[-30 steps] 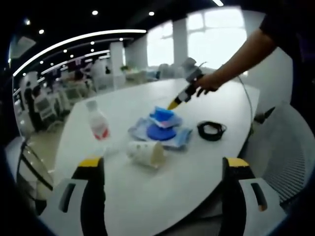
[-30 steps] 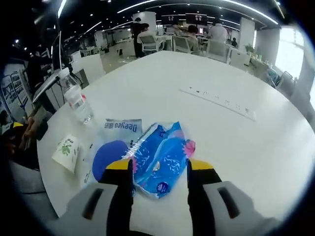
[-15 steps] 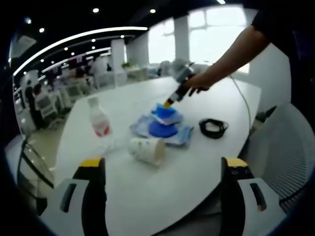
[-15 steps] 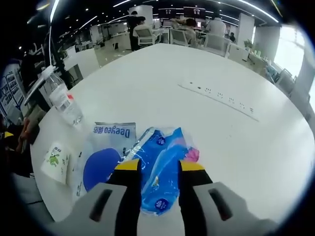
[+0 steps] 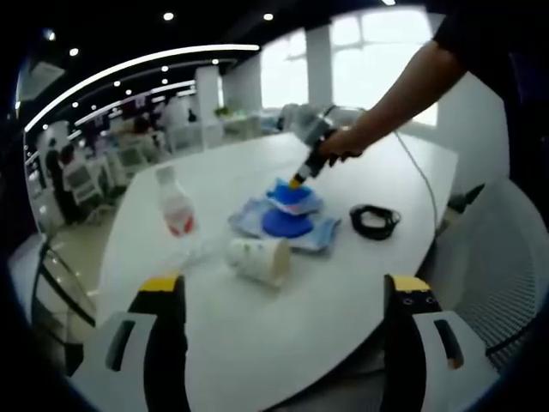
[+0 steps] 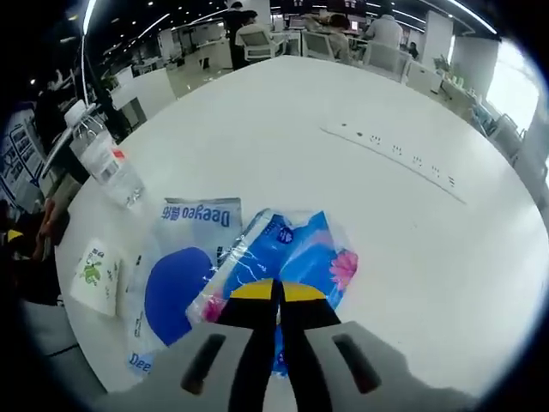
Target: Arrange the tabletop items into an orderly group along one side of the table until the central work area is clear of visible clutter.
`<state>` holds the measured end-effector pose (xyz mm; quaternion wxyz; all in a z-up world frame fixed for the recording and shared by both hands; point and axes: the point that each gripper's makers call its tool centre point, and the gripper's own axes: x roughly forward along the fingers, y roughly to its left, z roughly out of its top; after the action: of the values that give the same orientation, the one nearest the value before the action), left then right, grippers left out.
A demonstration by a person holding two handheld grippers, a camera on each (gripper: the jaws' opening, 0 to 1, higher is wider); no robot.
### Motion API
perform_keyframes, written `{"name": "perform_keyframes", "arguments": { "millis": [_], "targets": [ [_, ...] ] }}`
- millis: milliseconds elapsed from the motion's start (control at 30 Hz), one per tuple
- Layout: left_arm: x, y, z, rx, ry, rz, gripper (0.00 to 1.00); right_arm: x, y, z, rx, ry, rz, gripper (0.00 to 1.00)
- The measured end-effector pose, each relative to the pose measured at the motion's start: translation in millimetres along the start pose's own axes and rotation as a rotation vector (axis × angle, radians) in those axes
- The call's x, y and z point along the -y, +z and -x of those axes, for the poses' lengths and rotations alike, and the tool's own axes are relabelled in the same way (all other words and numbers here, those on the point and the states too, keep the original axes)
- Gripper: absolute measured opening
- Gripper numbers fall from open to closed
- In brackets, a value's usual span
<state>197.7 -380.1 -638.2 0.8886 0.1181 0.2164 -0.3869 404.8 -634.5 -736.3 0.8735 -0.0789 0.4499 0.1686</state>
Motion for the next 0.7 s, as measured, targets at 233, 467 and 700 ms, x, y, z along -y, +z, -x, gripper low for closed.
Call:
{"name": "perform_keyframes", "arguments": {
  "millis": [233,467,700],
  "targets": [
    [1.9,0.5,0,0.004,-0.008,-0.008,0.92,2,-1.0,11,0.005,0.004,-0.006,0.00],
    [3.8,2.4,0,0.011,-0.014,-0.018,0.92,1,-1.0,28,0.009,0.029,0.031,0.00],
    [4.4,4.6,0,0.020,-0.016,-0.020,0.92,4,1.6,47,0.024,0.044,0.055,0.00]
  ]
}}
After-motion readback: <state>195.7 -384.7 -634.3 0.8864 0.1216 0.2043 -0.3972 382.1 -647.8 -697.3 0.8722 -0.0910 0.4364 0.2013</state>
